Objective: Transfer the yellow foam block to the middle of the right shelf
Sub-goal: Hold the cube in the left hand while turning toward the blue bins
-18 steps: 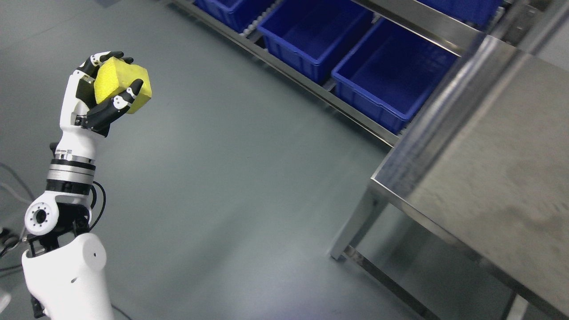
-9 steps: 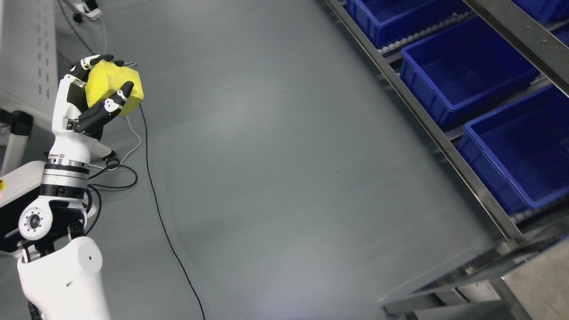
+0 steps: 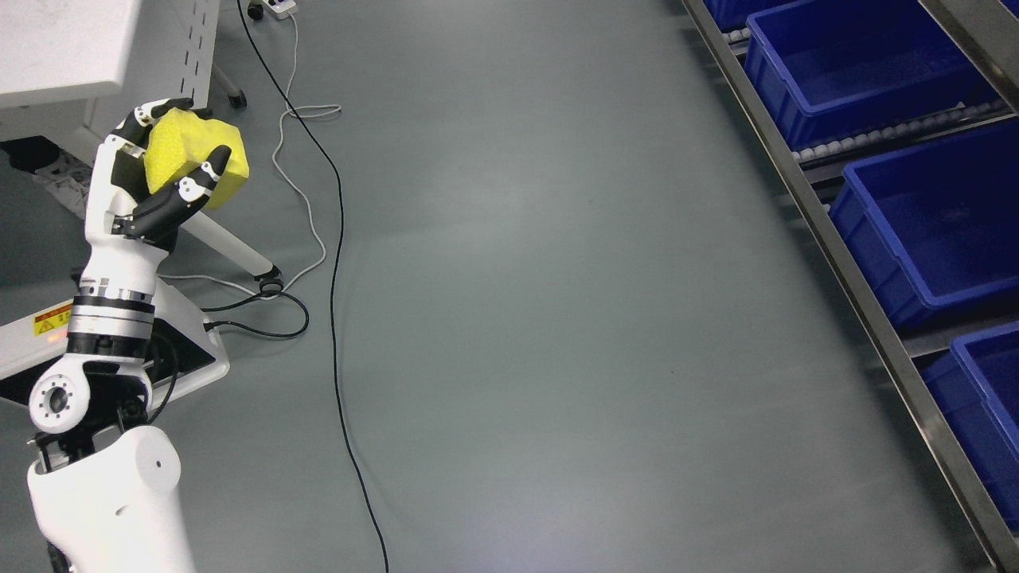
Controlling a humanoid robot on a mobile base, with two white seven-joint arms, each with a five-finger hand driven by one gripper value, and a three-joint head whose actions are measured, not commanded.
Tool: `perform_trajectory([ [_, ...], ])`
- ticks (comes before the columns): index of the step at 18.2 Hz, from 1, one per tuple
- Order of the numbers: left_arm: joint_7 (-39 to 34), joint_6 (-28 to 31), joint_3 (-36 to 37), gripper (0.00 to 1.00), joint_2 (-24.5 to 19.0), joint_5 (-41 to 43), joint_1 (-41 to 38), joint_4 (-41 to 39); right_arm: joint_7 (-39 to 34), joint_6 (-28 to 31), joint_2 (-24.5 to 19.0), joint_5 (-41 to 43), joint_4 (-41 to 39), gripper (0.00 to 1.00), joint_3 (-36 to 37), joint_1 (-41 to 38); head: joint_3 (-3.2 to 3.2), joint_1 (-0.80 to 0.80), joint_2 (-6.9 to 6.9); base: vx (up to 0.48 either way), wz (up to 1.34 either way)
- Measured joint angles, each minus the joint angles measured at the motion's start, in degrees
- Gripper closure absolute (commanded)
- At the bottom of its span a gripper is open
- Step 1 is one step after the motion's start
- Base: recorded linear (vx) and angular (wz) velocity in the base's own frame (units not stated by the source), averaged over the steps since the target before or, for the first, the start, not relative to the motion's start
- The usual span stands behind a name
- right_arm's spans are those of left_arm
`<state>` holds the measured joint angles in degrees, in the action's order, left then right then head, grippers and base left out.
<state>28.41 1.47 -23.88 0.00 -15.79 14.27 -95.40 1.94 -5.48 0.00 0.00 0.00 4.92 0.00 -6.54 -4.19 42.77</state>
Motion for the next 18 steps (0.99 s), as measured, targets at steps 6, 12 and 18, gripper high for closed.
perform_trajectory([
  [6, -0.08, -0.02, -0.25, 0.99, 0.0, -0.02, -0.02, -0.09, 0.0, 0.0, 0.0, 0.0, 0.0, 0.0, 0.0, 0.0, 0.0, 0.0, 0.0, 0.42, -0.15],
  [12, -0.26, -0.02, -0.3, 0.97, 0.0, -0.01, -0.04, -0.19, 0.0, 0.0, 0.0, 0.0, 0.0, 0.0, 0.0, 0.0, 0.0, 0.0, 0.0, 0.535, -0.31],
  [18, -0.19, 0.04, -0.3, 1.0, 0.0, 0.04, -0.04, -0.5, 0.0, -0.01, 0.0, 0.0, 0.0, 0.0, 0.0, 0.0, 0.0, 0.0, 0.0, 0.601, -0.37],
])
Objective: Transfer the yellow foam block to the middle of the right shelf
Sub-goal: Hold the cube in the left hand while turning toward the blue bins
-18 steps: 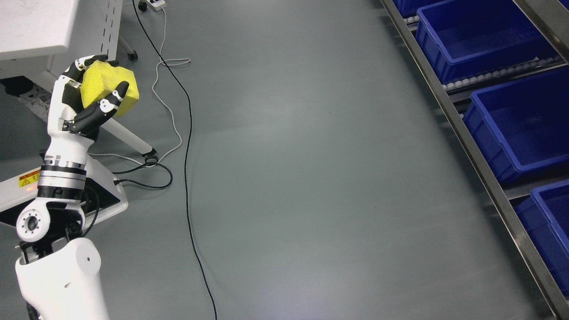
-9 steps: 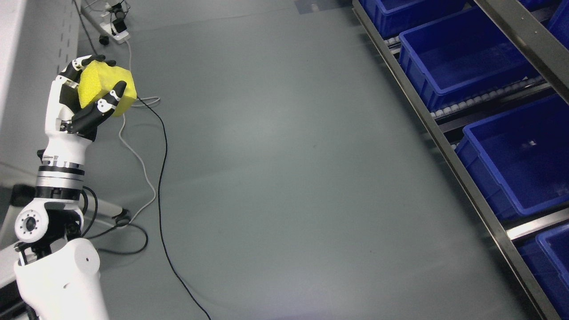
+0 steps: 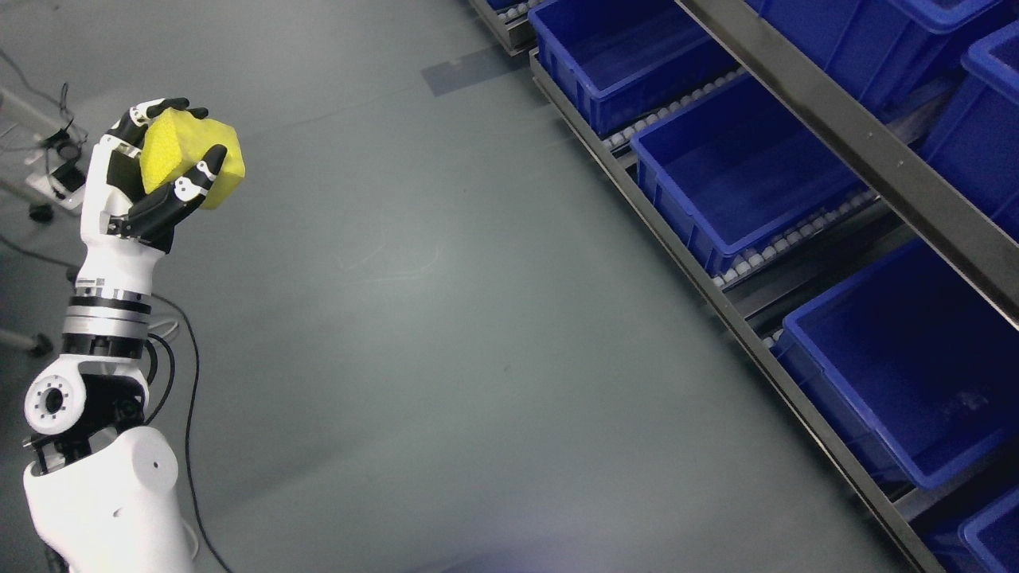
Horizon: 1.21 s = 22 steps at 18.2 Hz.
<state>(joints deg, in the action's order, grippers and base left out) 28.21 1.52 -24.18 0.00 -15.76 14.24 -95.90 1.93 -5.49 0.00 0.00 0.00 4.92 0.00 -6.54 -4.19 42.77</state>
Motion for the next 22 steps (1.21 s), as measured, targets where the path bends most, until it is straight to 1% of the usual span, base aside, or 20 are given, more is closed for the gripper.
perform_trajectory([
  [6, 0.0, 1.3, 0.05, 1.0, 0.0, 0.02, 0.0, -0.24, 0.0, -0.01, 0.0, 0.0, 0.0, 0.0, 0.0, 0.01, 0.0, 0.0, 0.0, 0.582, -0.4],
  [12, 0.06, 1.75, 0.27, 1.0, 0.0, 0.02, 0.06, -0.37, 0.0, -0.01, 0.0, 0.0, 0.0, 0.0, 0.0, 0.0, 0.0, 0.0, 0.0, 0.473, -0.82],
  [15, 0.07, 1.84, 0.4, 1.0, 0.0, 0.02, 0.06, -0.42, 0.0, -0.02, 0.0, 0.0, 0.0, 0.0, 0.0, -0.01, 0.0, 0.0, 0.0, 0.312, -0.82],
  [22, 0.13, 1.87, 0.44, 1.0, 0.0, 0.02, 0.07, -0.88, 0.0, -0.37, 0.0, 0.0, 0.0, 0.0, 0.0, -0.01, 0.0, 0.0, 0.0, 0.091, -0.35],
])
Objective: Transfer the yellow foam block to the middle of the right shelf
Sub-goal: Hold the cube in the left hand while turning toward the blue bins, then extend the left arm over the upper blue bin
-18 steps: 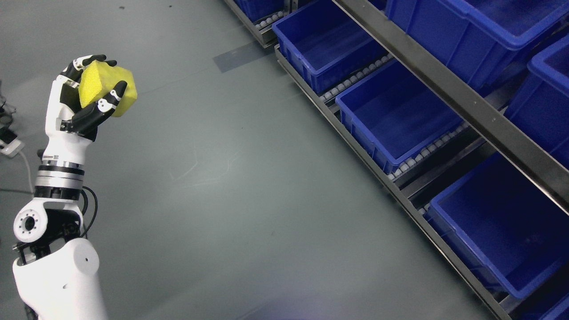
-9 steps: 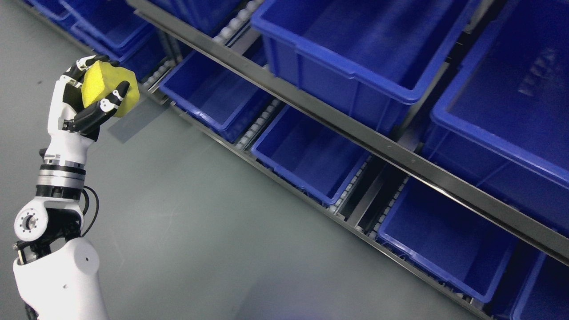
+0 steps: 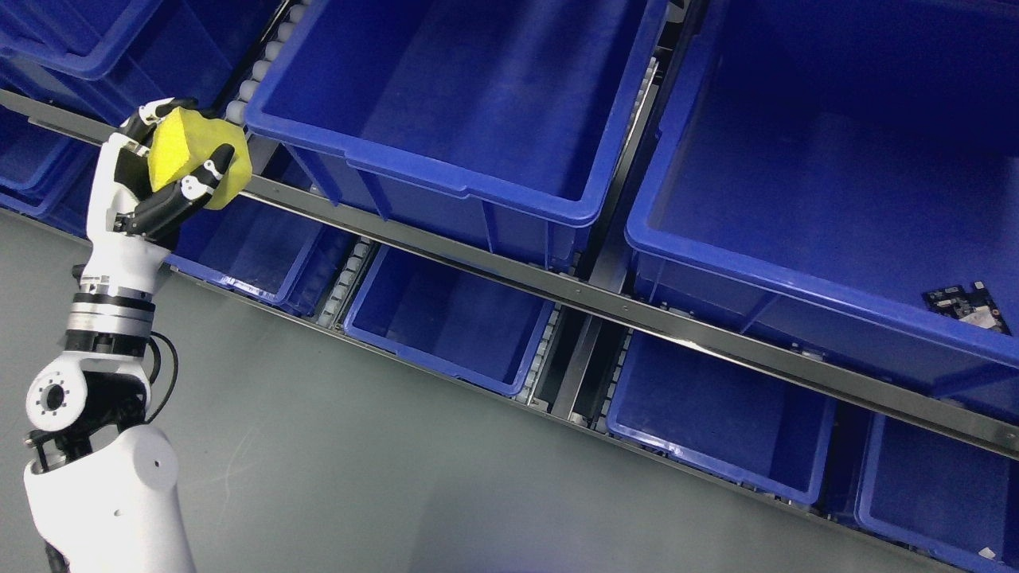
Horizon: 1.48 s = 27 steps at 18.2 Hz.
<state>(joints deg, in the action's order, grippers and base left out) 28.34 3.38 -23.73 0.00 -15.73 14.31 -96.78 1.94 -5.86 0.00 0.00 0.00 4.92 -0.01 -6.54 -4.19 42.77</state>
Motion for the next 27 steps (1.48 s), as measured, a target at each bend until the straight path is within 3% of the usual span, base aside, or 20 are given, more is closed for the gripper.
perform_trajectory([
  [8, 0.53, -0.09, -2.09, 1.0, 0.0, 0.0, 2.45, -0.92, 0.0, 0.37, 0.0, 0.0, 0.0, 0.0, 0.0, 0.0, 0.0, 0.0, 0.01, 0.007, -0.02],
  [15, 0.62, 1.87, -4.32, 0.99, -1.95, 1.19, 16.89, 1.7, 0.0, 0.43, 0.0, 0.0, 0.0, 0.0, 0.0, 0.01, 0.0, 0.0, 0.01, 0.0, 0.0],
  [23, 2.34, 2.77, 0.2, 0.99, -2.78, 11.74, 31.74, 11.3, 0.0, 0.43, 0.0, 0.0, 0.0, 0.0, 0.0, 0.01, 0.0, 0.0, 0.01, 0.001, 0.0],
  [27, 7.02, 6.94, 3.72, 0.98, -2.86, 18.46, 36.06, 16.19, 0.0, 0.43, 0.0, 0.0, 0.0, 0.0, 0.0, 0.01, 0.0, 0.0, 0.01, 0.006, -0.02],
])
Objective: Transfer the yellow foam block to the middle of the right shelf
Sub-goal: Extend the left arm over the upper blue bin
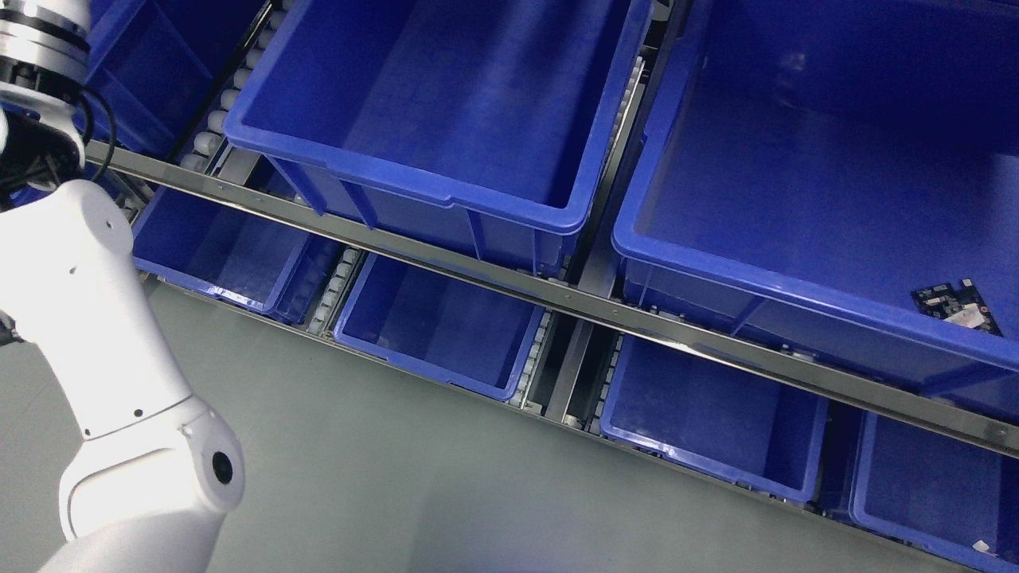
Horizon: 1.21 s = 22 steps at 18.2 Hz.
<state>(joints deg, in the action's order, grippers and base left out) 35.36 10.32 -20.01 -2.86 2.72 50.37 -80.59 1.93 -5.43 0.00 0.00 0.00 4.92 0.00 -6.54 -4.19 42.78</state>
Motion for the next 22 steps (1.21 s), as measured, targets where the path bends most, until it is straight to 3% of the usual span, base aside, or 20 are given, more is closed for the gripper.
perform_trajectory([
  [6, 8.55, 3.36, 8.69, 0.95, -0.06, 8.9, 5.5, 6.62, 0.0, 0.0, 0.0, 0.0, 0.0, 0.0, 0.0, 0.0, 0.0, 0.0, 0.0, 0.016, -0.06],
  [10, 9.39, 4.08, 14.63, 0.61, -0.12, 13.34, 8.52, 11.73, 0.0, 0.0, 0.0, 0.0, 0.0, 0.0, 0.0, 0.0, 0.0, 0.0, 0.01, 0.029, -0.1],
  [11, 9.45, 4.27, 15.76, 0.5, -0.13, 14.31, 8.89, 12.65, 0.0, 0.0, 0.0, 0.0, 0.0, 0.0, 0.0, 0.0, 0.0, 0.0, 0.01, 0.03, -0.11],
  [12, 9.46, 4.5, 16.74, 0.33, -0.14, 15.09, 9.13, 13.47, 0.0, 0.0, 0.0, 0.0, 0.0, 0.0, 0.0, 0.0, 0.0, 0.0, 0.01, 0.019, -0.06],
  [16, 9.48, 4.9, 20.02, 0.15, -0.08, 17.29, 9.7, 16.12, 0.0, 0.0, 0.0, 0.0, 0.0, 0.0, 0.0, 0.0, 0.0, 0.0, 0.01, 0.003, -0.01],
  [22, 8.11, 5.62, 22.45, 0.06, 1.21, 18.47, 9.58, 18.58, 0.0, 0.0, 0.0, 0.0, 0.0, 0.0, 0.0, 0.0, 0.0, 0.0, 0.01, -0.004, 0.01],
])
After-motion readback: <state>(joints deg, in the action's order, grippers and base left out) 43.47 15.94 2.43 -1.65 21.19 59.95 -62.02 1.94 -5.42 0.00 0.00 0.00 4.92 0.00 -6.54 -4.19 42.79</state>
